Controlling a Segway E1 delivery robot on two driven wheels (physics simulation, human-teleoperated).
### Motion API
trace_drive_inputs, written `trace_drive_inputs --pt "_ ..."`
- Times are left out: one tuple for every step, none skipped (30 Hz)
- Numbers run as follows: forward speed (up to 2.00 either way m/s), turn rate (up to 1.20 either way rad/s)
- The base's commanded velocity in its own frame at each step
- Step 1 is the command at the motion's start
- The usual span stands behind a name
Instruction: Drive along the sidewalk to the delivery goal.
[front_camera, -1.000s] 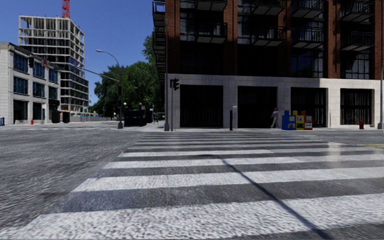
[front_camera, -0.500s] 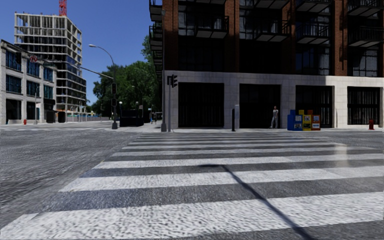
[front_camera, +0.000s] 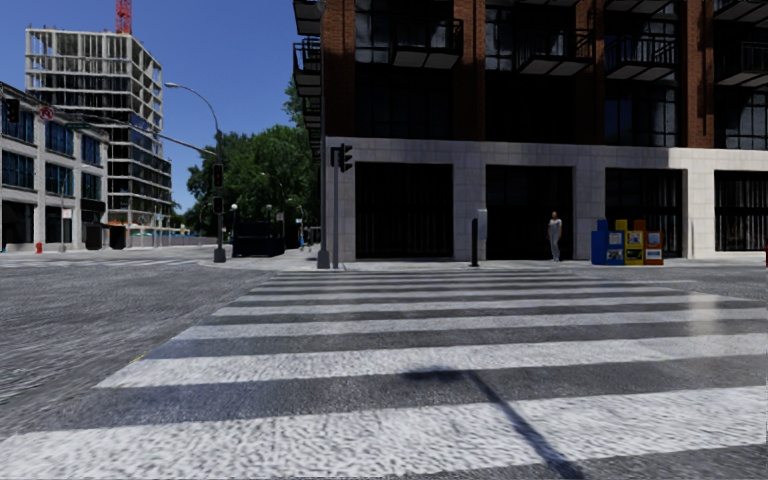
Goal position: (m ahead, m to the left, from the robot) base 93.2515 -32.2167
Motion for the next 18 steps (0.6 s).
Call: trace_drive_inputs --pt "2.0 0.0" --pt "2.0 0.0" --pt "2.0 0.0" --pt "2.0 0.0" --pt "2.0 0.0" --pt "2.0 0.0" --pt "2.0 0.0" --pt "2.0 0.0" --pt "2.0 0.0" --pt "2.0 0.0" --pt "2.0 0.0" --pt "2.0 0.0" --pt "2.0 0.0" --pt "2.0 0.0" --pt "2.0 0.0" --pt "2.0 0.0" --pt "2.0 0.0" --pt "2.0 0.0"
